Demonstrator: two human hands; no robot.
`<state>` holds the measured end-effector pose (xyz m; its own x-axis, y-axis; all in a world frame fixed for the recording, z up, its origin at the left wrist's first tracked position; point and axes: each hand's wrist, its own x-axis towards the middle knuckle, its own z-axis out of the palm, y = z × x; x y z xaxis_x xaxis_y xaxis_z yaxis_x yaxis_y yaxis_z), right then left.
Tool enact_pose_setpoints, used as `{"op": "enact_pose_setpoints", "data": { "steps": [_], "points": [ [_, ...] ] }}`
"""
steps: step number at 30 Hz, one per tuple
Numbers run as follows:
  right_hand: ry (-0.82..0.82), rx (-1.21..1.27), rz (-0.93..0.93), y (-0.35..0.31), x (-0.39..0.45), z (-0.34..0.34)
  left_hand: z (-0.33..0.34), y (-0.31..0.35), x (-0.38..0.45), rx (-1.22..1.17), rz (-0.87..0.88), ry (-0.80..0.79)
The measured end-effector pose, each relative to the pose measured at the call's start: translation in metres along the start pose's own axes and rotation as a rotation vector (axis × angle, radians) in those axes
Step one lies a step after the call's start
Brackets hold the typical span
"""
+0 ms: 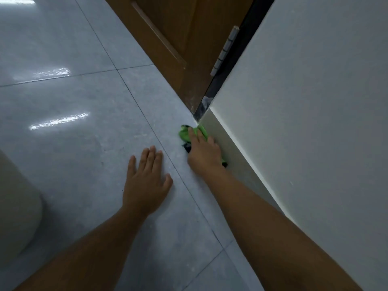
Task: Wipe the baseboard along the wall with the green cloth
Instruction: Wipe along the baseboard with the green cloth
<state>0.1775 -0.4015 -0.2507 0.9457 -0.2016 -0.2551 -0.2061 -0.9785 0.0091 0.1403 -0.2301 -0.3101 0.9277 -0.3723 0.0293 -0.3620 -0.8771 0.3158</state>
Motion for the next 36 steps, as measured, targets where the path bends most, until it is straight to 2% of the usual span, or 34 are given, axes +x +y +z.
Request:
{"op": "enact_pose_setpoints", "data": {
  "steps": [3,5,7,11,13,16,21,25,27,29,30,32,34,35,36],
  "points": [
    [-0.134,0.067,0.045,-0.011,0.028,-0.014,0.0,0.0,0.0,0.015,0.007,0.008],
    [-0.098,0.048,0.039,0.005,0.002,-0.007,0.0,0.0,0.0,0.002,0.019,-0.001],
    [0.009,-0.01,0.063,0.025,-0.05,0.0,-0.003,-0.001,0.0,-0.005,0.028,-0.028],
    [-0.021,0.032,0.212,0.071,-0.17,0.022,-0.015,0.003,-0.003,0.015,-0.002,-0.146],
    [-0.066,0.021,0.229,0.081,-0.21,0.029,-0.019,0.013,-0.017,0.061,-0.003,-0.14],
    [-0.033,-0.101,0.159,0.083,-0.197,0.031,-0.011,0.039,-0.053,0.039,0.074,-0.106],
    [-0.011,-0.137,0.103,0.048,-0.113,0.024,0.013,0.069,-0.115,-0.025,0.126,-0.172],
    [-0.064,-0.131,0.138,0.063,-0.15,0.016,0.005,0.053,-0.126,0.032,0.208,-0.238],
    [-0.178,-0.163,0.183,0.08,-0.189,0.008,-0.004,0.051,-0.125,0.024,0.2,-0.286],
    [-0.324,-0.33,0.208,0.086,-0.22,-0.002,-0.009,0.057,-0.125,0.048,0.183,-0.228],
    [-0.344,-0.422,0.192,0.085,-0.223,-0.008,-0.006,0.061,-0.127,0.072,0.152,-0.229],
    [-0.249,-0.553,0.087,0.072,-0.208,-0.021,-0.005,0.075,-0.13,0.105,0.099,-0.256],
    [0.013,-0.602,-0.056,0.064,-0.179,-0.024,-0.001,0.082,-0.139,0.062,0.064,-0.225],
    [0.07,-0.617,-0.09,0.064,-0.165,-0.022,0.002,0.079,-0.144,0.048,0.076,-0.207],
    [0.041,-0.655,-0.096,0.066,-0.156,-0.021,0.004,0.075,-0.149,0.016,0.099,-0.201]
  ]
}}
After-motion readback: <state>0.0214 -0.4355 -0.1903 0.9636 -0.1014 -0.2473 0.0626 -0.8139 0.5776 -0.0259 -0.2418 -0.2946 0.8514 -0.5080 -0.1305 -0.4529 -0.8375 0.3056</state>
